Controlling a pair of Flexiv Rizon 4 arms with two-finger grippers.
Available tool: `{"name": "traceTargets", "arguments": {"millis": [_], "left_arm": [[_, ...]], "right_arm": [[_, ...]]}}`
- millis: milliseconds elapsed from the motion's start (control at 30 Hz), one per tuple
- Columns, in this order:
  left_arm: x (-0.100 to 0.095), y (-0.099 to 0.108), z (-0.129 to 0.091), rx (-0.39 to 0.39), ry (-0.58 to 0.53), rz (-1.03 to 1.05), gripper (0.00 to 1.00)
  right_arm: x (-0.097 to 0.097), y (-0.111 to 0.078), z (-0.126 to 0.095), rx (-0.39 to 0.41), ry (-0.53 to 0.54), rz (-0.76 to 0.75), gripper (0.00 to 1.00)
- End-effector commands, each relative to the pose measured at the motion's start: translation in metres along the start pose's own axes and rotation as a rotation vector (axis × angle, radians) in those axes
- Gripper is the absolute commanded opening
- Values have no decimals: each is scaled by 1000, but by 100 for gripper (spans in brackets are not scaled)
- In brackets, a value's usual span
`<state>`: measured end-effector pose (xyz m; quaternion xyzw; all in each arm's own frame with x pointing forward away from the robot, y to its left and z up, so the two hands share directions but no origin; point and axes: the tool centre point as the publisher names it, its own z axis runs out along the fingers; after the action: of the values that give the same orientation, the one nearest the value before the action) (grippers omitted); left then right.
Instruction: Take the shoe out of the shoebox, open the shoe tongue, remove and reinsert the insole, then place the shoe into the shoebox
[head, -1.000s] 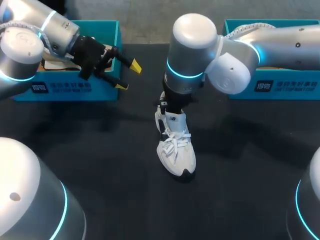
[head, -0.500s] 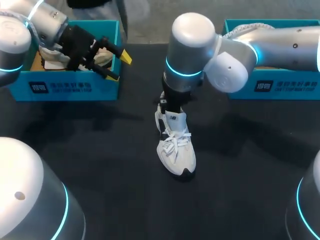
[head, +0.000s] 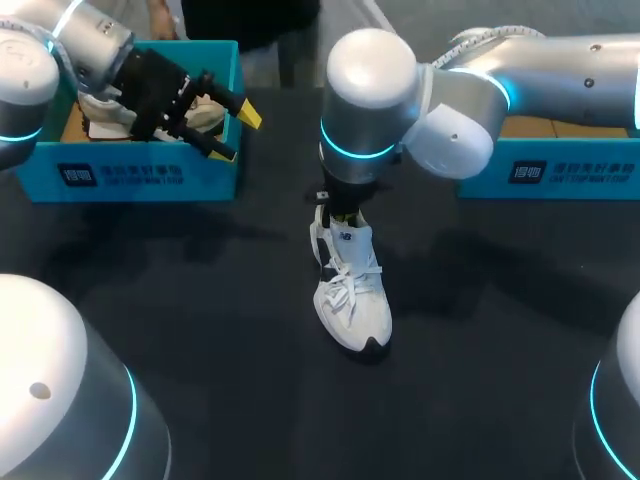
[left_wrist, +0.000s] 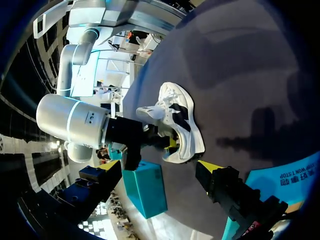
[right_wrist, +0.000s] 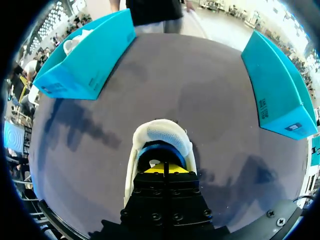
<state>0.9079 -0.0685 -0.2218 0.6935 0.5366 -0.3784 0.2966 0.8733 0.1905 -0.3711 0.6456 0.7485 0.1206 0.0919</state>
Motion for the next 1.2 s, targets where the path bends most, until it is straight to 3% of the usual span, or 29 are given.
{"name": "traceTargets", "arguments": {"millis": [33,400,700,1200], "left_arm": [[0,0,-1,4,6,3,100],[2,-3,1,14,6,-1,100],[-5,-2,-2,16,0,7,100],[-13,-3,-25,25,42,14,100]], "right_arm": [[5,0,13,-7,-7,-5,0],[6,-4,29,14,-21,-15,0],[2,6,8,-37,-28,-9,0],[2,11,39,37,-4,-10,0]]}}
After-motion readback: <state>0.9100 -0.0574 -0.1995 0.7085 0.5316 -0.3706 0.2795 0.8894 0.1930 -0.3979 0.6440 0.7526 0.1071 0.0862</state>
